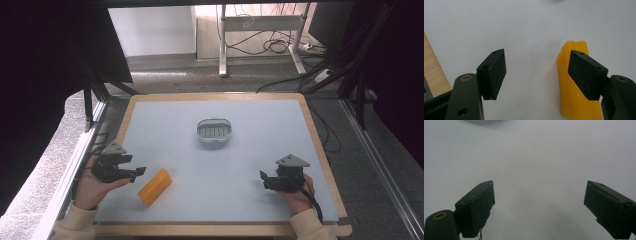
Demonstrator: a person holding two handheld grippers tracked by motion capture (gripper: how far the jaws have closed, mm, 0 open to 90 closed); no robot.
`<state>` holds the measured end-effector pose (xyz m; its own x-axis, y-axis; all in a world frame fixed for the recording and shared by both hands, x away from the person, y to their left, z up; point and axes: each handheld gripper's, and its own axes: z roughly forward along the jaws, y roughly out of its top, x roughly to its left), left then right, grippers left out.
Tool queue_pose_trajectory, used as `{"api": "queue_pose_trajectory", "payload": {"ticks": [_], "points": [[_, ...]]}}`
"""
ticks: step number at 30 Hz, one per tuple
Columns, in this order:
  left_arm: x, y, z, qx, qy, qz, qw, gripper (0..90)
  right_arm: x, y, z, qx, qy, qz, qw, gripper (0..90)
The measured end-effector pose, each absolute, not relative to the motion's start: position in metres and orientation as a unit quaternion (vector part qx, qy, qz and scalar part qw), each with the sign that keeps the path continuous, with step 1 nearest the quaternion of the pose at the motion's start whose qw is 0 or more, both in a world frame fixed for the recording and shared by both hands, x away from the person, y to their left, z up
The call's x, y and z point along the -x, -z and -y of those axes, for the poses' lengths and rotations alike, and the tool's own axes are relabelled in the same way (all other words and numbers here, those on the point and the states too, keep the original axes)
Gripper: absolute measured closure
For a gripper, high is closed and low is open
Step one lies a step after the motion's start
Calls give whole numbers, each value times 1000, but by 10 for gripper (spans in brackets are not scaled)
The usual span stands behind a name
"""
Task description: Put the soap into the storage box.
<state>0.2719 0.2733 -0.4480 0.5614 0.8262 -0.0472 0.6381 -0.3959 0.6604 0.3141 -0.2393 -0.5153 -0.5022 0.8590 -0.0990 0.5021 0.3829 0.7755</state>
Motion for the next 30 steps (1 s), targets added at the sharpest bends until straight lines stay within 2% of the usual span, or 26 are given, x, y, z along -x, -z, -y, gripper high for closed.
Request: {"api": "queue_pose_trajectory", "payload": {"ticks": [30], "points": [[-270, 458, -238, -857, -119, -418, 278, 285, -315, 519, 238, -426, -336, -803, 246, 105]]}}
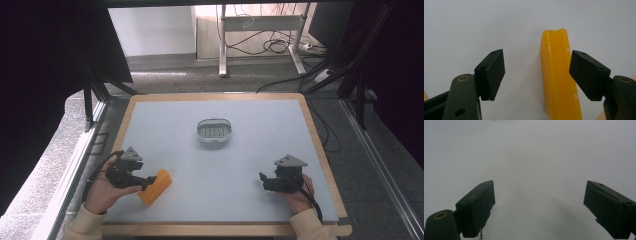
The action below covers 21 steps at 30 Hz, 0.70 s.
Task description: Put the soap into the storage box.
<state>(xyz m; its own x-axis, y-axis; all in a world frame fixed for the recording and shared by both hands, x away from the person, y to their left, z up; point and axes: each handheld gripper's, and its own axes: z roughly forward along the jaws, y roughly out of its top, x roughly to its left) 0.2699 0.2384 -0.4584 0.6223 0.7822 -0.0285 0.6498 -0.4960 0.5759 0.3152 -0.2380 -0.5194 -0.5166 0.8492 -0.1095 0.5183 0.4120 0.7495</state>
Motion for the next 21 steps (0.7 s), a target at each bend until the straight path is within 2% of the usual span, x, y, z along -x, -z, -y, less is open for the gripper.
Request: {"api": "queue_pose_trajectory", "payload": {"ticks": [21], "points": [[-276, 481, -212, -870, -94, -423, 237, 288, -316, 521, 236, -424, -327, -809, 240, 105]]}}
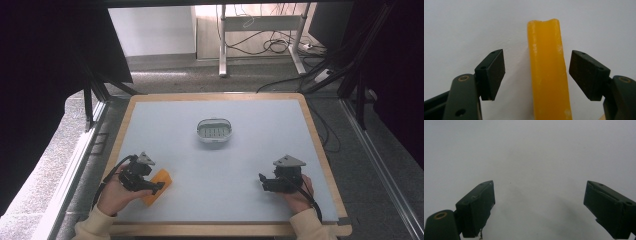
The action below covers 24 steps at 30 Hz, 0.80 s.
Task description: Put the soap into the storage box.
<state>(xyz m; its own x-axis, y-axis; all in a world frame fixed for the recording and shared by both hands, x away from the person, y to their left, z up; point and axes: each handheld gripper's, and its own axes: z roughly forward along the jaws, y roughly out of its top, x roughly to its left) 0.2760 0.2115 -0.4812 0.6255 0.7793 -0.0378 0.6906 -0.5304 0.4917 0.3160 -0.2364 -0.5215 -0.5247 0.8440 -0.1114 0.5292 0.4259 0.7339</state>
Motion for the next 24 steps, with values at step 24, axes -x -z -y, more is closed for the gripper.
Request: {"api": "queue_pose_trajectory", "payload": {"ticks": [24], "points": [[-284, 498, -195, -874, -69, -440, 195, 623, -316, 521, 236, -423, -329, -809, 241, 106]]}}
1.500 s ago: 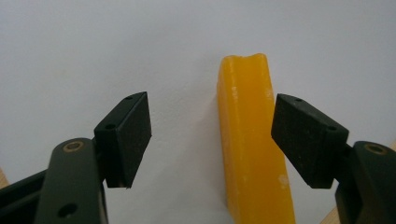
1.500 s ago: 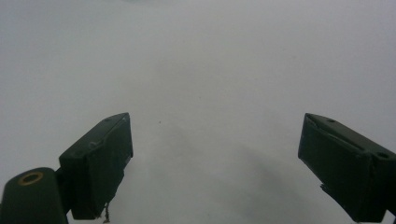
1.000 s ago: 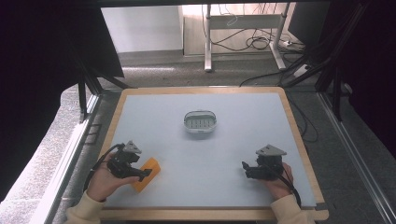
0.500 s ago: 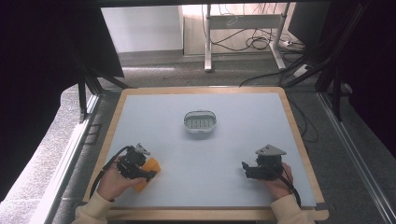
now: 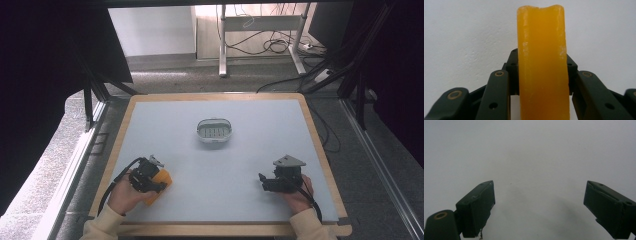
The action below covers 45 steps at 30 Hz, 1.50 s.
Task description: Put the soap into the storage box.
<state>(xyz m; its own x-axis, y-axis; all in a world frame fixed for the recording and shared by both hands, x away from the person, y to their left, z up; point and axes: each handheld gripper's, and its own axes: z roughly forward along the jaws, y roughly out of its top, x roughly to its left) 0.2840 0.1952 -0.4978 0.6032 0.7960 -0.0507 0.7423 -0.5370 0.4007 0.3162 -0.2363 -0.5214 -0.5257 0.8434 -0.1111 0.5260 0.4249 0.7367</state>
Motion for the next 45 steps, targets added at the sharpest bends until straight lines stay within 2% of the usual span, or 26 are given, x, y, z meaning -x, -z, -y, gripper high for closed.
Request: {"api": "queue_pose_trajectory", "payload": {"ticks": [15, 33, 45], "points": [[-278, 480, -199, -876, -74, -417, 232, 626, -315, 520, 237, -425, -331, -807, 245, 107], [-280, 477, -206, -879, -73, -409, 235, 627, -315, 520, 237, -424, -330, -807, 246, 109], [-290, 459, -205, -885, -80, -391, 240, 628, -315, 520, 236, -427, -331, -805, 244, 110]]}}
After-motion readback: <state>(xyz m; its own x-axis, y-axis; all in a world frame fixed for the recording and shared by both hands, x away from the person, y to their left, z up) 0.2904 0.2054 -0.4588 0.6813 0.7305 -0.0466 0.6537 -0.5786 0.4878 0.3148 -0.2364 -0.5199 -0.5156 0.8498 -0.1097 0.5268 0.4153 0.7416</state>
